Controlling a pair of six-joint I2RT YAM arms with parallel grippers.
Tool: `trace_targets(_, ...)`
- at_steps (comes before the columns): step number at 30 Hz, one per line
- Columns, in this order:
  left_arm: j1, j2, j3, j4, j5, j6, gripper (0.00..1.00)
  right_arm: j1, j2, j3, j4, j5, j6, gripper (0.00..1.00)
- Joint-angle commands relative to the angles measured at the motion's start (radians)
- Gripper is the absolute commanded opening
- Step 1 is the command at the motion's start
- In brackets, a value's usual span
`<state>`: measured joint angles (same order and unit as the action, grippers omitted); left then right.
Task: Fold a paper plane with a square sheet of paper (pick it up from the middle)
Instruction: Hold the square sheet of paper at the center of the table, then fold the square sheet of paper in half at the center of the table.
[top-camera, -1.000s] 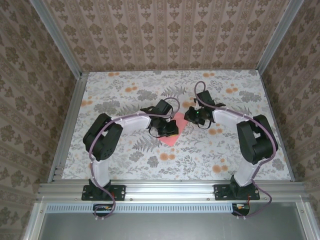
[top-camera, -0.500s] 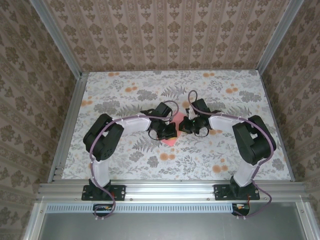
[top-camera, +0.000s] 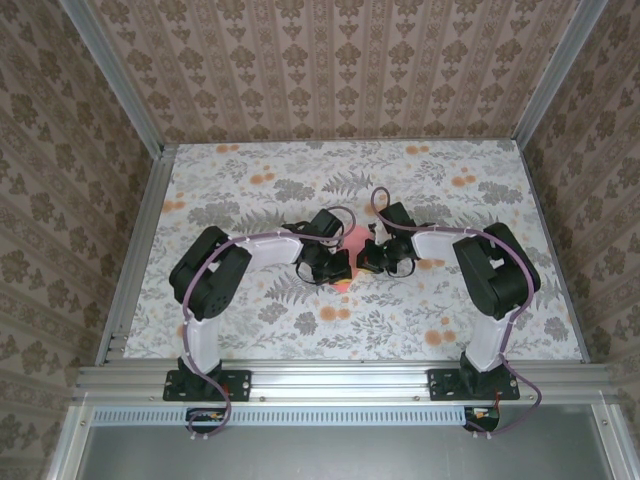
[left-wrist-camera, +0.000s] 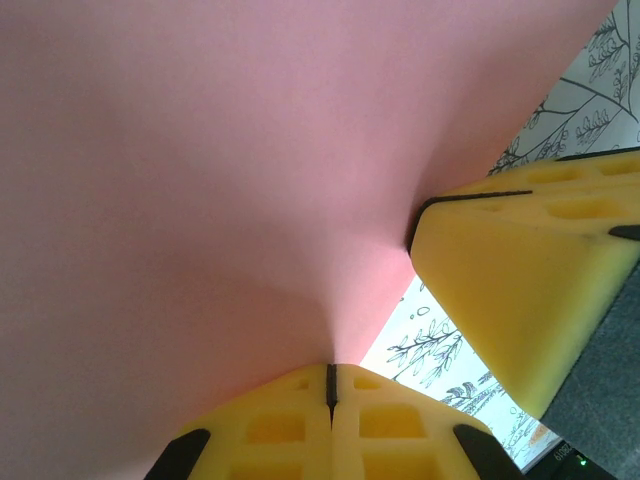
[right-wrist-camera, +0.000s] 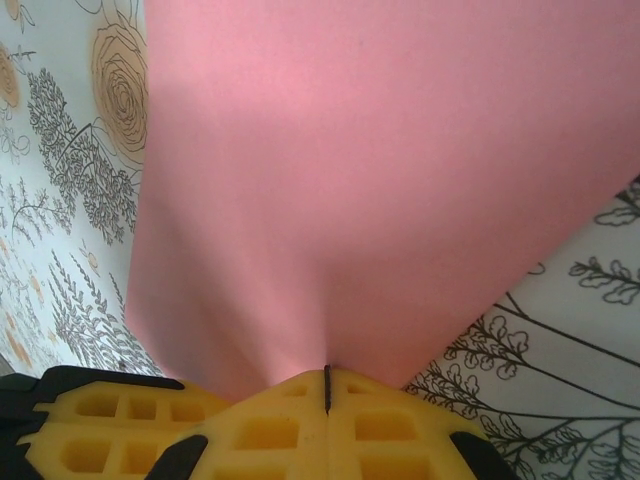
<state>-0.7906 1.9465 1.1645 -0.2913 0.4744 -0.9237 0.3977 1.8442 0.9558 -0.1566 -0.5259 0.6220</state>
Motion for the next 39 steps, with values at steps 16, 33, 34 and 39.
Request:
trace_targets(16,0.001,0.033,-0.046,-0.043,-0.014,-0.039,0.00,-0.098,0.114,0.107,-0.020,0.058,-0.076,0.06)
trace_targets(33,0.001,0.046,-0.054,-0.035,-0.002,-0.043,0.00,-0.150,0.188,0.261,-0.058,0.065,-0.099,0.08)
trace_targets(34,0.000,0.046,-0.054,-0.036,-0.002,-0.043,0.00,-0.152,0.193,0.268,-0.062,0.066,-0.099,0.08)
trace_targets(39,-0.001,0.045,-0.053,-0.038,-0.002,-0.041,0.00,-0.163,0.223,0.313,-0.084,0.084,-0.105,0.08)
